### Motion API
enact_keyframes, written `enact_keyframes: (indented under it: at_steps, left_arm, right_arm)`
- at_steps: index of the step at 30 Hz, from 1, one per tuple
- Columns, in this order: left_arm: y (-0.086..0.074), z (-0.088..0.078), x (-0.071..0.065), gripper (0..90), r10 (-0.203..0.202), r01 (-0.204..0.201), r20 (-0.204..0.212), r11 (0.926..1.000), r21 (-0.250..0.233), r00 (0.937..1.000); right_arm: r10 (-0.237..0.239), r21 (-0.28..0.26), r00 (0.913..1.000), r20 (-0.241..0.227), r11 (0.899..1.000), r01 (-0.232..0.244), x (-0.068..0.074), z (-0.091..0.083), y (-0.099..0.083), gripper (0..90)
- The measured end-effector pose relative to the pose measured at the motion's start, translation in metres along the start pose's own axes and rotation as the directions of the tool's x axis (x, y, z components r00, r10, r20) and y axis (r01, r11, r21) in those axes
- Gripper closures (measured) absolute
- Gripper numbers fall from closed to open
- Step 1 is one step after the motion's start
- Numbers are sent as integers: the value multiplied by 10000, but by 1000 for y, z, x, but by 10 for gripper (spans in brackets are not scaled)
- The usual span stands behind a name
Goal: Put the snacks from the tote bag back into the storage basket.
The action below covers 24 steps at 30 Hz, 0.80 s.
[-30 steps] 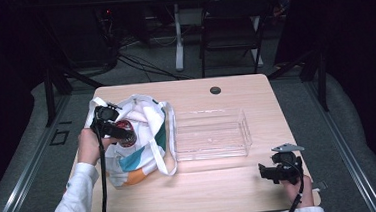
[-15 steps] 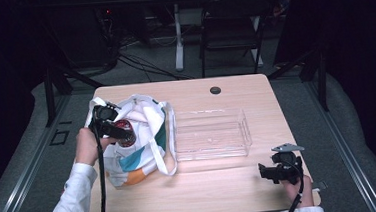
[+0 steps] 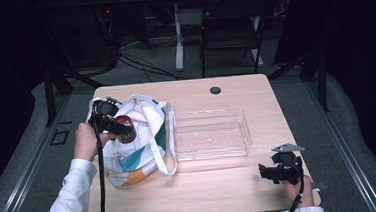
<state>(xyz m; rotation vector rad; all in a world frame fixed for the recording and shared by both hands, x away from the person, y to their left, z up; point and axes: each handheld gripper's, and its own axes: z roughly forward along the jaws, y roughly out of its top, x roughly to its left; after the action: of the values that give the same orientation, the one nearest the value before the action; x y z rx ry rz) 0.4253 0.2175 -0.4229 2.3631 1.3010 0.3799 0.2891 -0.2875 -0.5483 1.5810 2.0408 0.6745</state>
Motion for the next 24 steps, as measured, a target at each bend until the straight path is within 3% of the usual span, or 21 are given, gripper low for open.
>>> enact_keyframes:
  at_steps: [24]
  left_arm:
    - [33,-28,-9,258,266,-267,-34,9994,-219,9996]
  right_arm:
    - [-68,-76,10000,-34,9999,68,2,-2,0,140]
